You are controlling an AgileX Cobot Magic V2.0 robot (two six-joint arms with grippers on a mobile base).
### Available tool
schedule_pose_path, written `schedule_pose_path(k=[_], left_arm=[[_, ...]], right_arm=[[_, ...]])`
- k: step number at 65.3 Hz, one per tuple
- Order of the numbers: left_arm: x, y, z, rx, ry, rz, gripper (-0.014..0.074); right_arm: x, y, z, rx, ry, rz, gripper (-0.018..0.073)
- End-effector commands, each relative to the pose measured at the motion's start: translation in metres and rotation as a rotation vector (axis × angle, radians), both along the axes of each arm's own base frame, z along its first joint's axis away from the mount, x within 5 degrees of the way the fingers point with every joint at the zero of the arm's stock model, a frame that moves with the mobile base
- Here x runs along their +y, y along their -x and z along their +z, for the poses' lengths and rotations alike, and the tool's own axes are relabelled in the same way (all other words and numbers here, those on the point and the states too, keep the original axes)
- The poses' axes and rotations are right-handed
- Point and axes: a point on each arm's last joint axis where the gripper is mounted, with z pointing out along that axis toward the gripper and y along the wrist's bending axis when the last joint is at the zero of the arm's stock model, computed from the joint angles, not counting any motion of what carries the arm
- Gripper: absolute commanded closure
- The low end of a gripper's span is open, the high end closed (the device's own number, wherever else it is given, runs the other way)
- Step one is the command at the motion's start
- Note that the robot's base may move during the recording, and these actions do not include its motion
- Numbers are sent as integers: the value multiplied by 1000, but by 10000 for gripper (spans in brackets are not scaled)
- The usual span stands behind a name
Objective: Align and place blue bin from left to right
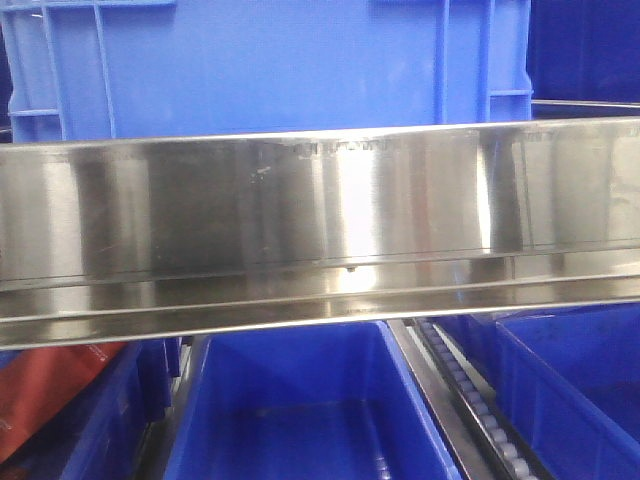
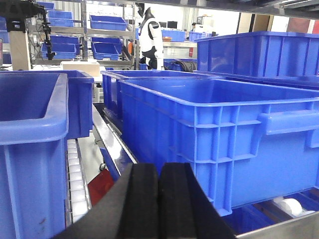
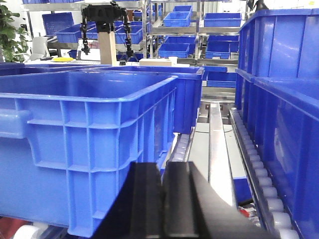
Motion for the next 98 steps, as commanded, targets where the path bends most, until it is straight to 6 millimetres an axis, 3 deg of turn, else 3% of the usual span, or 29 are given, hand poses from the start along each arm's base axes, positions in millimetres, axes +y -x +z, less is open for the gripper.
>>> schedule_pose_path(k=[1,22,31,45,61,74,78,98], left_arm=[[0,1,1,-16,1,-4,707],[0,1,1,-15,2,9,707],[0,-2,-6,-8,-61,133,707],[-3,-27,-52,119,-37,255,707],[-3,-52,-103,79,-42,252,707],[-4,-59,-133,50,-28,238,707],[-5,-59,-127,-9,5,232,707],[-5,-59,-130,21,14,232,707]], right_arm=[[-1,1,3,-38,12,-5,721],[-1,1,3,-38,12,-5,721],[-1,1,3,-38,12,-5,721],[-1,1,3,-41,12,-5,721],[-1,1,3,-41,12,-5,721],[-1,1,3,-41,12,-5,721],[-1,1,3,-41,12,-5,721],[-1,1,3,-43,11,-5,721]])
